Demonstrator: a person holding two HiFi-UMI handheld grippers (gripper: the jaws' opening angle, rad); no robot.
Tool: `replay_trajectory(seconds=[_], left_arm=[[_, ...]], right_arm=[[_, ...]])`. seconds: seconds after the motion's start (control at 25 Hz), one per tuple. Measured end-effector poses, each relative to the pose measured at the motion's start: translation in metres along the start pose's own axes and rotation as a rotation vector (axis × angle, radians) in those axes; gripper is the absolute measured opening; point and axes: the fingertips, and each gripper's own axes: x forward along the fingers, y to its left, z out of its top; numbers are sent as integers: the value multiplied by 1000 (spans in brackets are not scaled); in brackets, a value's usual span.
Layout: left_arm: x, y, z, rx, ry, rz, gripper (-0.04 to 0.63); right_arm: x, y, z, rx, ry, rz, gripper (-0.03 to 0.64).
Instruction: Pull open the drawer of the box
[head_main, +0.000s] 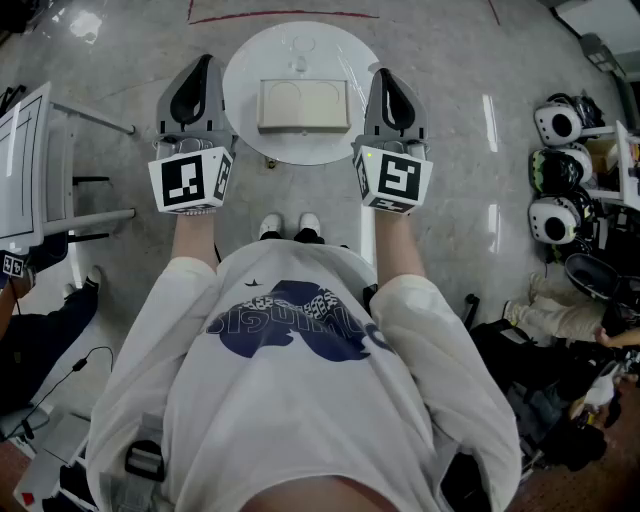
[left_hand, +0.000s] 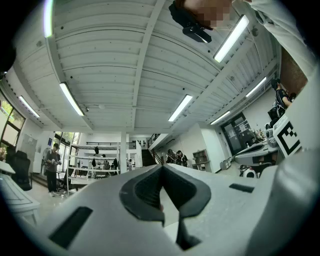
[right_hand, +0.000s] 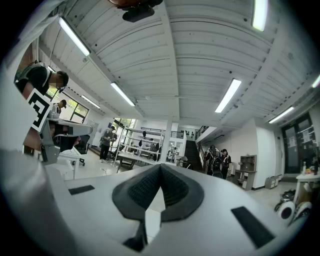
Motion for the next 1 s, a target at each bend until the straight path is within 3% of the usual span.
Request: replay_trajectory(seconds=[0.6, 0.68, 0.84, 0.96, 1.0], left_arm=[[-2, 2, 1, -7, 5, 11, 8], [-5, 6, -1, -63, 12, 15, 8], [-17, 26, -15, -247, 63, 30, 8], [-31, 43, -29, -260, 137, 60, 8], [-36, 47, -35, -256, 165, 68, 9]], right_arm=[[-2, 3, 0, -23, 11, 15, -3], [-4, -1, -1, 31, 7, 26, -2], [-19, -20, -6, 197, -11, 39, -2], [-32, -40, -16, 257, -5, 25, -1], [-35, -46, -19, 272, 0, 26, 42]])
